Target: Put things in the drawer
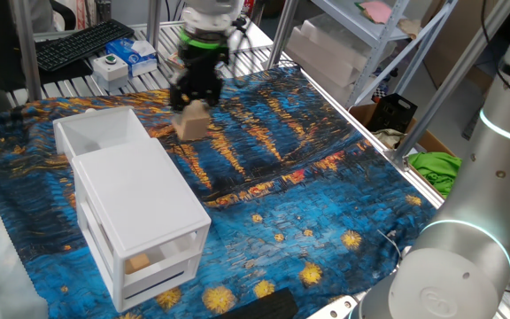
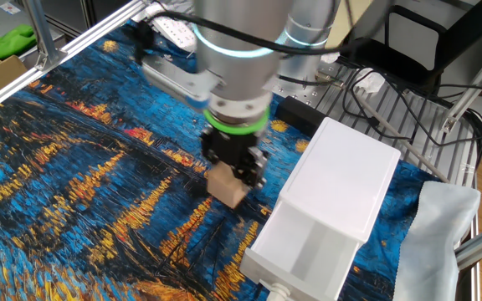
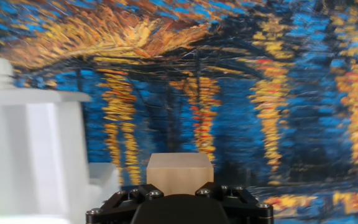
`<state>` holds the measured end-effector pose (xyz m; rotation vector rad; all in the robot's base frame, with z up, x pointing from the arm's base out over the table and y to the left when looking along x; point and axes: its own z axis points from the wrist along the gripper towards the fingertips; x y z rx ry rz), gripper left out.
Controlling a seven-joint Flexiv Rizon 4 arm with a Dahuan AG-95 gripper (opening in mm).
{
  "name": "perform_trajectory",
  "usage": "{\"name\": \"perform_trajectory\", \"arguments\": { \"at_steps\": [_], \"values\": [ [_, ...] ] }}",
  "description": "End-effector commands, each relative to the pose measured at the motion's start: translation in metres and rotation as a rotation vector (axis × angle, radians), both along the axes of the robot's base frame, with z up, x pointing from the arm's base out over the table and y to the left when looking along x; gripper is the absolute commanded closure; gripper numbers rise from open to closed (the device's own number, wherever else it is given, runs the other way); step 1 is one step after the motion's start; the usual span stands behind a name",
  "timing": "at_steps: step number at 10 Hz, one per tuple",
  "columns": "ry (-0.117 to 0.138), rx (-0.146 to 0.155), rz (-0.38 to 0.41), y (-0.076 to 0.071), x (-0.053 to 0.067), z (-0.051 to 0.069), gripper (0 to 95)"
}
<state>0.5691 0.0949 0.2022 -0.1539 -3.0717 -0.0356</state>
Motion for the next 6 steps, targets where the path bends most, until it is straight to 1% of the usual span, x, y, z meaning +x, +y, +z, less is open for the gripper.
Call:
{"name": "perform_trajectory", "arguments": {
  "at_steps": [1, 2, 3, 4, 6],
  "values": [
    [-0.006, -0.003, -0.023, 0.018, -0.001, 0.004, 95.0],
    [-0.011, -0.003, -0.033, 0.029, -0.003, 0.007, 95.0],
    [-0.012, -0.004, -0.035, 0.036, -0.004, 0.009, 95.0],
    [-0.012, -0.002, -0.037, 0.038, -0.005, 0.011, 95.0],
    [-0.01, 0.003, -0.035, 0.038, -0.006, 0.012, 95.0]
  ]
}}
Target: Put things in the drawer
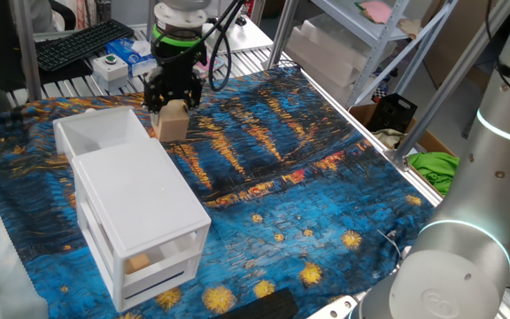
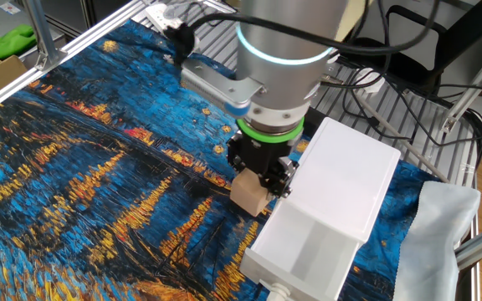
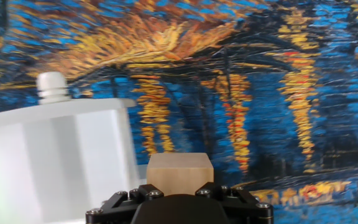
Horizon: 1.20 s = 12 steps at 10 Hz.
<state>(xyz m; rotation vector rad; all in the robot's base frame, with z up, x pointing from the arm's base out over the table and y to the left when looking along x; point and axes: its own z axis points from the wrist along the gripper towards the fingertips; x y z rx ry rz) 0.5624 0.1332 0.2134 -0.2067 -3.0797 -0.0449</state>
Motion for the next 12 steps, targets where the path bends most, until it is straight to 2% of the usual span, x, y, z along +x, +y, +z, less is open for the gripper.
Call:
{"name": "perform_trajectory", "arguments": {
  "at_steps": [1, 3, 6, 8, 12],
  "values": [
    [0.006, 0.0, 0.0, 0.0, 0.0, 0.001, 95.0],
    [0.007, -0.002, 0.002, -0.001, 0.001, 0.001, 95.0],
    [0.005, 0.0, 0.021, -0.005, 0.01, -0.015, 95.0],
    [-0.019, -0.004, 0.036, -0.005, 0.01, -0.015, 95.0],
    [-0.045, -0.01, 0.044, -0.005, 0.01, -0.015, 95.0]
  ]
}}
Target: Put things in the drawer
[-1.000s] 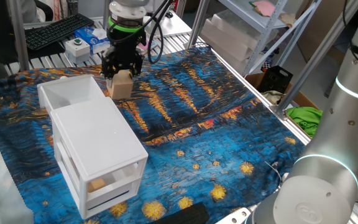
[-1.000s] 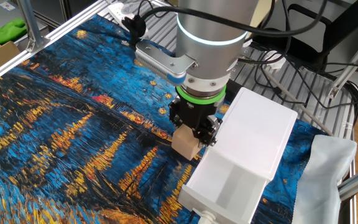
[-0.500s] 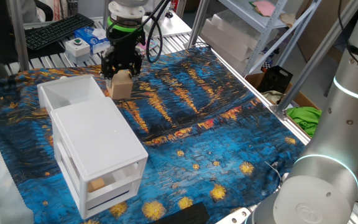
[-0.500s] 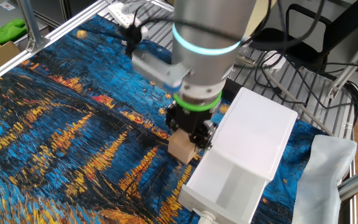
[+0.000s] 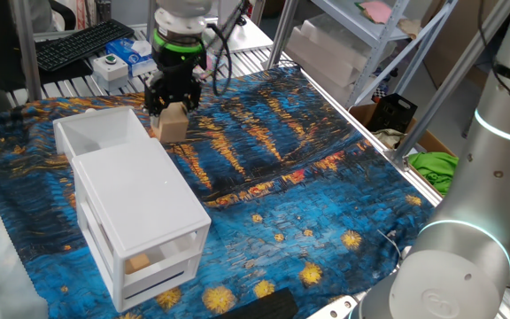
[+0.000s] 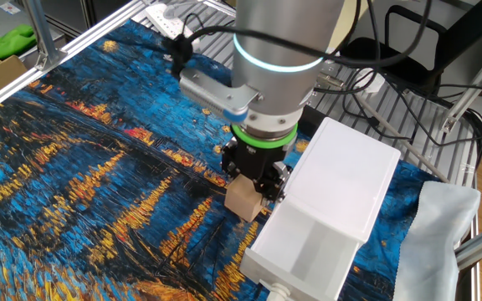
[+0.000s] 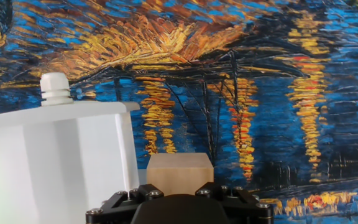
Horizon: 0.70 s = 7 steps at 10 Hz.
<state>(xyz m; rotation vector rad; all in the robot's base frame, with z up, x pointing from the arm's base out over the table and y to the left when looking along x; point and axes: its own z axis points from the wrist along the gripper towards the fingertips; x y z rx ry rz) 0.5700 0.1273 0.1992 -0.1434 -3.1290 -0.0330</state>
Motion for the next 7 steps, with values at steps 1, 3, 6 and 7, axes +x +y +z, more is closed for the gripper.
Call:
{"name": "perform_trajectory", "arguments": {
  "at_steps": [1, 3, 6, 7],
  "values": [
    [-0.002, 0.001, 0.005, 0.0005, 0.0027, -0.0007, 95.0],
    [-0.025, 0.003, 0.015, 0.0005, 0.0027, -0.0007, 95.0],
    [-0.027, 0.006, 0.009, 0.0005, 0.0027, -0.0007, 95.0],
    [-0.016, 0.009, 0.005, 0.0005, 0.0027, -0.0007, 95.0]
  ]
}}
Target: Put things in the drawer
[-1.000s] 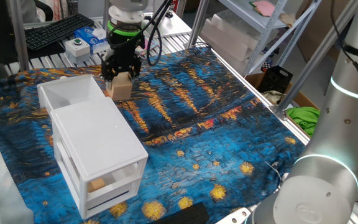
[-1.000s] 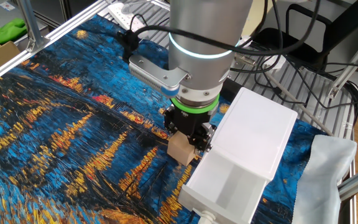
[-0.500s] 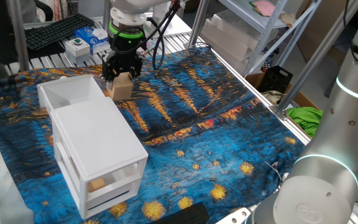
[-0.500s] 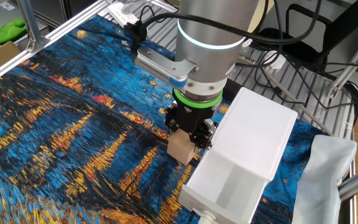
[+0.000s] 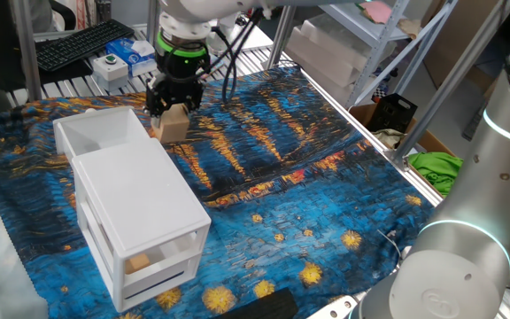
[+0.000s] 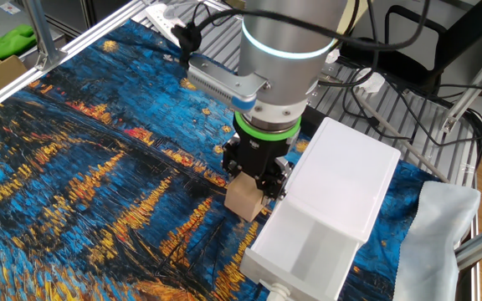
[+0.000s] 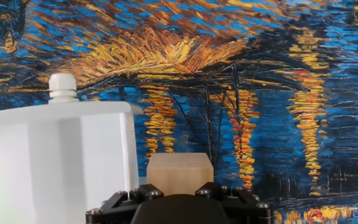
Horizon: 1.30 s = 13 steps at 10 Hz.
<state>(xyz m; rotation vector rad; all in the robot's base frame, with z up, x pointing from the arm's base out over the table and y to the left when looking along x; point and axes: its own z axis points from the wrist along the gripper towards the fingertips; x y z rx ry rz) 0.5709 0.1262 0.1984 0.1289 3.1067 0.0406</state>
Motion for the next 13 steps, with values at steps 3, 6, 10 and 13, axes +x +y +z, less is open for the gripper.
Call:
{"name": "perform_trajectory", "arguments": {
  "at_steps": [3, 6, 10, 13],
  "values": [
    [0.054, 0.0, -0.02, 0.01, -0.002, 0.018, 95.0],
    [0.055, 0.0, -0.042, 0.019, -0.006, 0.032, 95.0],
    [0.05, 0.007, -0.073, 0.042, -0.012, 0.045, 95.0],
    [0.051, 0.021, -0.121, 0.063, -0.016, 0.044, 95.0]
  ]
}}
